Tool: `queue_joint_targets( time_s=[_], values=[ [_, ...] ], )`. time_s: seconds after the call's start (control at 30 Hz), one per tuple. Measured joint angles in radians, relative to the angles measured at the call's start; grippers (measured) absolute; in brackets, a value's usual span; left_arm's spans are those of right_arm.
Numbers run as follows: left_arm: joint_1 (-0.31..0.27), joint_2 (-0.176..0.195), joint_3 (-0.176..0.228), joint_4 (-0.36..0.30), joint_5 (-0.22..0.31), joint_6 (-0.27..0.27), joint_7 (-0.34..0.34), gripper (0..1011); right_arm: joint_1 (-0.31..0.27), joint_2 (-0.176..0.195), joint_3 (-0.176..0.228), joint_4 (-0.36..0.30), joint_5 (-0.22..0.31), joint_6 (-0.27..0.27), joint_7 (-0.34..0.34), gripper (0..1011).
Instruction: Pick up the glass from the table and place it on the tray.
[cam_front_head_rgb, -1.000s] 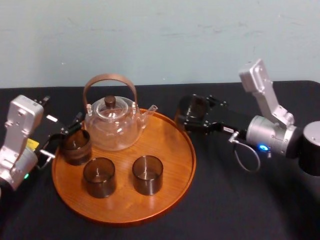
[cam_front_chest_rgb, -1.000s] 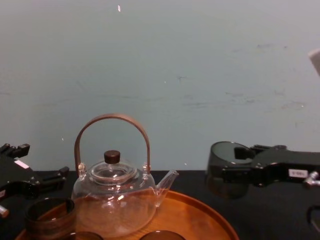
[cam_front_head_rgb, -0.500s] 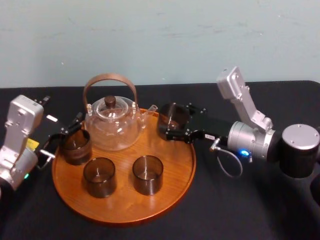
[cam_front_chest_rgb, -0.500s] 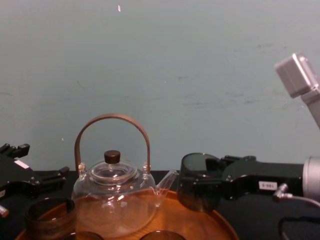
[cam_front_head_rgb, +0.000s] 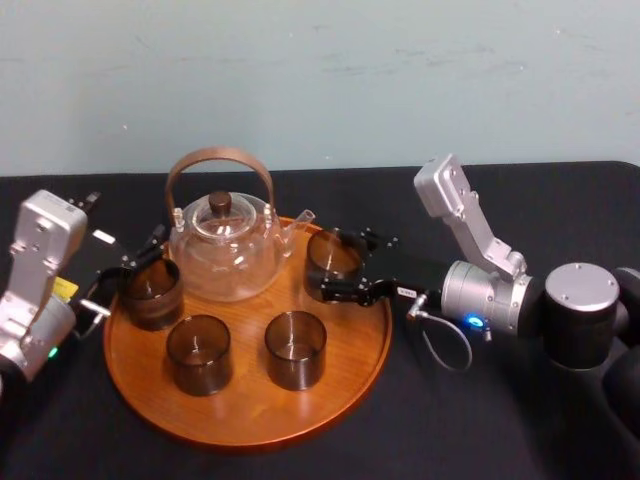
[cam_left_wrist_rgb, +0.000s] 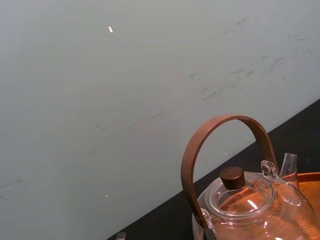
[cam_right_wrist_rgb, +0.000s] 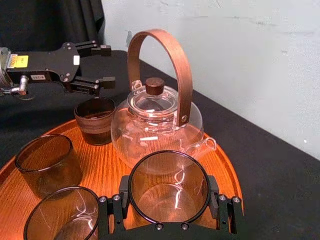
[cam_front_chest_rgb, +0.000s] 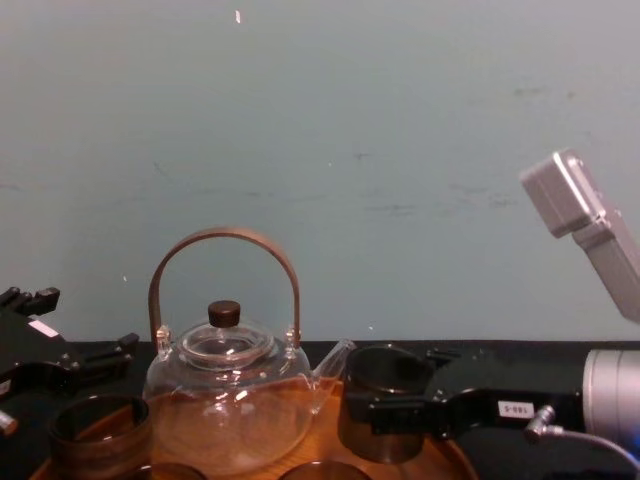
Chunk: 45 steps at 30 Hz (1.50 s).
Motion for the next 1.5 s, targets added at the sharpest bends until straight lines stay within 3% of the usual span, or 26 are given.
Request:
queue_joint_targets(
  time_s=[0.73, 1.37, 1.5],
  values=[
    [0.0, 0.0, 0.0, 0.0, 0.0, 0.0, 0.0, 1001, 0.012, -0.025, -0.014, 0.085, -0.019, -0.012, 0.003, 905],
    [0.0, 0.0, 0.0, 0.0, 0.0, 0.0, 0.0, 1002, 0.008, -0.026, -0.015, 0.085, -0.031, -0.01, -0.005, 908],
    [0.0, 0.0, 0.0, 0.0, 0.0, 0.0, 0.0, 1001, 0.008, -0.026, -0.015, 0.085, -0.03, -0.01, -0.004, 978]
  ],
)
